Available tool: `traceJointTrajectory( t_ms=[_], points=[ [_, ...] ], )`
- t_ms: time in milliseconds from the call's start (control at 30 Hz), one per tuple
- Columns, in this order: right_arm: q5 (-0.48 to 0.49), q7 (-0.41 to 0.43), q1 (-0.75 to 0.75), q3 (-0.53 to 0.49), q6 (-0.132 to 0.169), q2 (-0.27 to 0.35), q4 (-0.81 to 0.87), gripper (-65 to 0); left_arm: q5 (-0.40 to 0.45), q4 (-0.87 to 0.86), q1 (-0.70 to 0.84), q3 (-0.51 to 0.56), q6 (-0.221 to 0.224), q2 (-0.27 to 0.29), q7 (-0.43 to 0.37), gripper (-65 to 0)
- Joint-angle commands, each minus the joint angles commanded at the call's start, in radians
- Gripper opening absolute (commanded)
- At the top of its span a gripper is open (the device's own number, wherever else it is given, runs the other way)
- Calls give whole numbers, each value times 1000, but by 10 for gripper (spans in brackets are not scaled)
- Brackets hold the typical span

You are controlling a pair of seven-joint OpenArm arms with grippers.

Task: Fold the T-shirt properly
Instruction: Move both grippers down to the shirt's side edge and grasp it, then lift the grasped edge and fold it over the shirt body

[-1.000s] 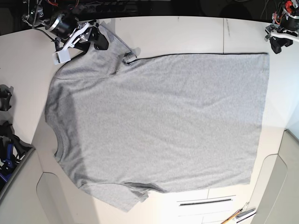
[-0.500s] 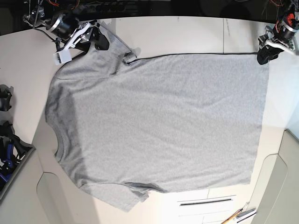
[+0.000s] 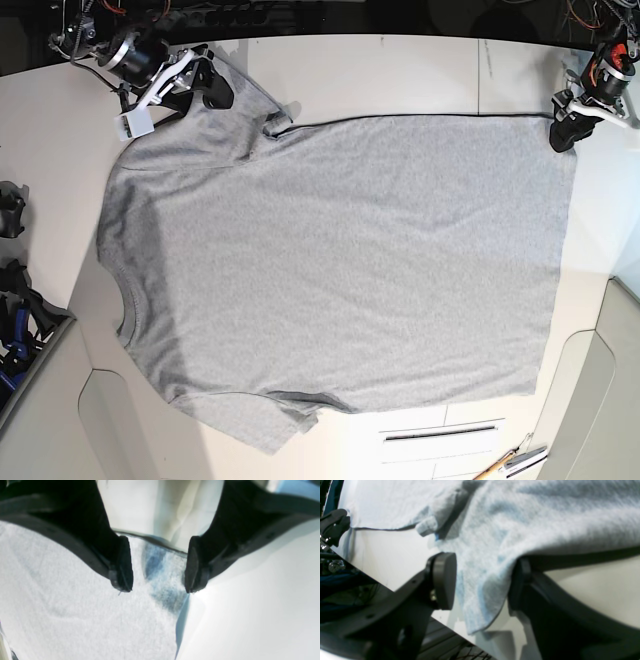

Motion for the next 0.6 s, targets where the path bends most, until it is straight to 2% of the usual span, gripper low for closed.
traceJointTrajectory(
  t_ms=[200,300,367,400,500,533,600],
  points=[
    [0,0,0,0,0,0,0,-329,0,0,0,0,-5,0,7,-274],
    [0,0,0,0,0,0,0,-329,0,0,0,0,-75,0,24,-275],
    [0,0,0,0,0,0,0,-329,0,0,0,0,-87,0,26,-281],
    [0,0,0,0,0,0,0,-329,0,0,0,0,-87,0,25,-305],
    [0,3,0,0,0,0,0,-329,0,0,0,0,-87,0,26,-458],
    [0,4,0,0,0,0,0,-331,0,0,0,0,-87,0,26,-489],
    [0,4,0,0,0,0,0,-394,0,0,0,0,-87,0,23,-507]
  ],
)
